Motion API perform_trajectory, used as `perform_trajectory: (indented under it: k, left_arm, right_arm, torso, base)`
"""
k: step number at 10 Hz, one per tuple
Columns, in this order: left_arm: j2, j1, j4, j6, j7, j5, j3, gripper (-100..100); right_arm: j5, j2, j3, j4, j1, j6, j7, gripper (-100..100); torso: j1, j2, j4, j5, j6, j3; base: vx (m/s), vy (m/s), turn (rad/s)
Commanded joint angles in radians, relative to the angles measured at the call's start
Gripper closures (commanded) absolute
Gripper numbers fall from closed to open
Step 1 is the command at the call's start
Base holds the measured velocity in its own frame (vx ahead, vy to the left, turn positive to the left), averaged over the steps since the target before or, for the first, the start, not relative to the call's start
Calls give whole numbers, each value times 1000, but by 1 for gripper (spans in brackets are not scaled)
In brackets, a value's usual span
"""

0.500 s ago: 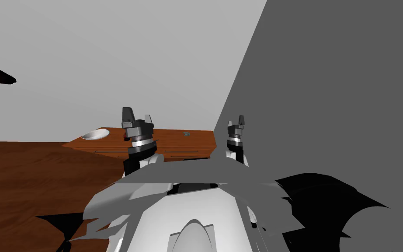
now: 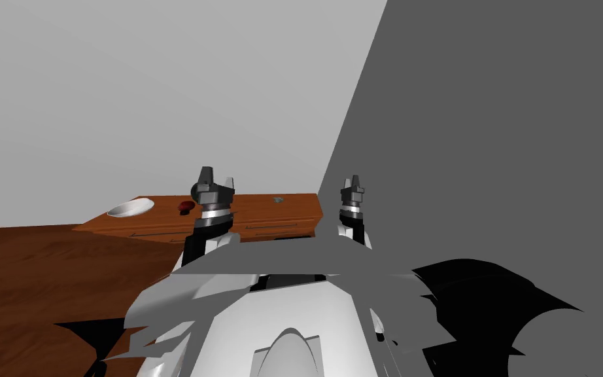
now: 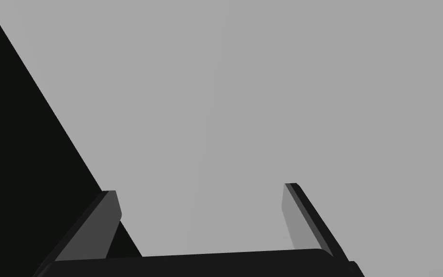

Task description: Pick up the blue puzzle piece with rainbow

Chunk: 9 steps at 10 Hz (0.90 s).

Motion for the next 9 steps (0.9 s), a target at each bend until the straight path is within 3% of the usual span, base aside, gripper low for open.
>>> perform_trajectory:
  k: [1, 4, 5, 6, 7, 9]
  left_arm:
    - [50, 11, 31, 39, 18, 38, 19, -100]
    - [138, 11, 112, 130, 56, 123, 63, -100]
    - [138, 11, 112, 139, 56, 123, 63, -100]
    - [165, 10, 145, 177, 70, 155, 79, -100]
    - [165, 10, 145, 177, 70, 155, 79, -100]
    - [215, 6, 209, 248, 100, 222, 113, -100]
  right_arm:
    - [0, 0, 0, 0, 0, 0, 0, 0]
    - [0, 0, 0, 0, 0, 0, 0, 0]
    - [0, 0, 0, 0, 0, 0, 0, 0]
    - [0, 0, 0, 0, 0, 0, 0, 0]
    - [0, 0, 0, 0, 0, 0, 0, 0]
    - [0, 0, 0, 0, 0, 0, 0, 0]
  torso:
    - [0, 0, 0, 0, 0, 0]
    - [2, 0, 0, 1, 0, 0]
    - [2, 2, 0, 1, 0, 1]
    - [0, 0, 0, 0, -1, 0]
    - [-1, -2, 0, 0, 0, -1]
    - [-1, -3, -1, 0, 0, -2]
  base:
    - [-60, 98, -187]
    - [-84, 108, -270]
    - [-64, 80, -71]
    - [-33, 63, -171]
    - [-28, 47, -120]
    - [-52, 78, -311]
